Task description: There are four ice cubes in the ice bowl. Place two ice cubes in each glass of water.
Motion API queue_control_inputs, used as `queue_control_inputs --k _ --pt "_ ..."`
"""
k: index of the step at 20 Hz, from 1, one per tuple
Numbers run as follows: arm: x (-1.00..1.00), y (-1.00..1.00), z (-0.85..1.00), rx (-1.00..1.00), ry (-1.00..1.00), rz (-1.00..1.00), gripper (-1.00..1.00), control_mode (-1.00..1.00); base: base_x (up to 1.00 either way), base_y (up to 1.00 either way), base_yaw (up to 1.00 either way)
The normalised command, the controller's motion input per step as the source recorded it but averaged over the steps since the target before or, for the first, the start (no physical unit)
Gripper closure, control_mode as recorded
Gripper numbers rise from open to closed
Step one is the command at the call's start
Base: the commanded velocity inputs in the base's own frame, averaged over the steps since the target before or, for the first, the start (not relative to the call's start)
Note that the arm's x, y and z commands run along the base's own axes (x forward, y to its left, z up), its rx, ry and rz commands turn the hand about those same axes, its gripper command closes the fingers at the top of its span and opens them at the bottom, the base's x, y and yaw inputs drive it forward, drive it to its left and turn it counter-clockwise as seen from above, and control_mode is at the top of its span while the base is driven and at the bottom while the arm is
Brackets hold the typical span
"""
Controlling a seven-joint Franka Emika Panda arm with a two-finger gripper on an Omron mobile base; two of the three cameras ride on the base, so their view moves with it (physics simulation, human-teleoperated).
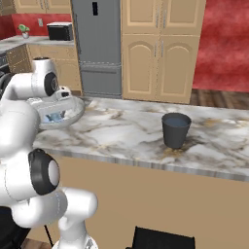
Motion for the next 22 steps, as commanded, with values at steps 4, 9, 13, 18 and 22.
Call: queue_control_inputs --k 4,9,13,18,22 --pt "-0.41 0.0 0.58 0.21 -0.43 0.0 1.0 -1.0 0.0 0.0 0.0" --pt "-0.12 0.0 0.89 0.29 -0.36 0.0 1.0 -1.0 0.0 0.0 0.0" --pt "-0.18 0.0 0.84 0.24 -0.07 0.0 1.0 -1.0 0.0 0.0 0.0" --pt "-0.09 0.19 0.63 0.1 0.04 0.0 1.0 -1.0 0.0 0.0 0.0" --pt "0.0 0.52 0.3 0.01 0.14 0.0 1.0 -1.0 0.0 0.0 0.0"
